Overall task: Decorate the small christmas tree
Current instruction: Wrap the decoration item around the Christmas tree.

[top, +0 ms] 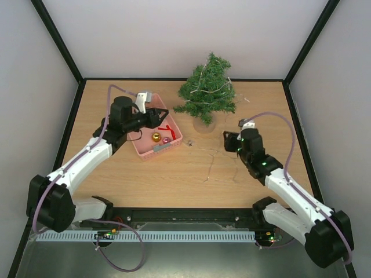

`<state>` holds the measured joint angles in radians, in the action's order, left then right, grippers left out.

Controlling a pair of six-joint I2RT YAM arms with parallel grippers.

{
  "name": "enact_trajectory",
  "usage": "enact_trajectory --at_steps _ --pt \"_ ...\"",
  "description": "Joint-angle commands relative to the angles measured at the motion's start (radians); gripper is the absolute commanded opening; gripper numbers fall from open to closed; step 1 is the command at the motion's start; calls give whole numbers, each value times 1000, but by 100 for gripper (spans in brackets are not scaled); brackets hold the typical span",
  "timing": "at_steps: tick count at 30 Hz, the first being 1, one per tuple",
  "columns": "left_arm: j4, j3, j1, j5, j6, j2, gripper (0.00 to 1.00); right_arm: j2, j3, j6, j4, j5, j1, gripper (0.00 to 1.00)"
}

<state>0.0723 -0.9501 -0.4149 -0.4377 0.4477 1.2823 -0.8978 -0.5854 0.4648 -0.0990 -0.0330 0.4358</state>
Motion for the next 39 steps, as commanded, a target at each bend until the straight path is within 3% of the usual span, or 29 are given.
enact_trajectory --at_steps 1,11,22,26,32,39 --pt "-50 72 57 -33 -12 -76 44 -59 82 66 191 -33 87 38" --pt "-96 214 88 -42 -56 -222 44 -341 141 -27 394 -2 184 39" --pt "-132 251 90 -29 -93 -304 44 -579 32 -177 348 111 184 50" --pt "-140 245 90 -29 -103 -308 44 -622 8 -209 319 92 184 51" --pt "-146 243 90 -26 -107 -306 44 -623 -10 -186 246 -55 184 50" --pt "-145 239 91 -25 -106 -307 44 -610 -11 -152 192 -77 183 48"
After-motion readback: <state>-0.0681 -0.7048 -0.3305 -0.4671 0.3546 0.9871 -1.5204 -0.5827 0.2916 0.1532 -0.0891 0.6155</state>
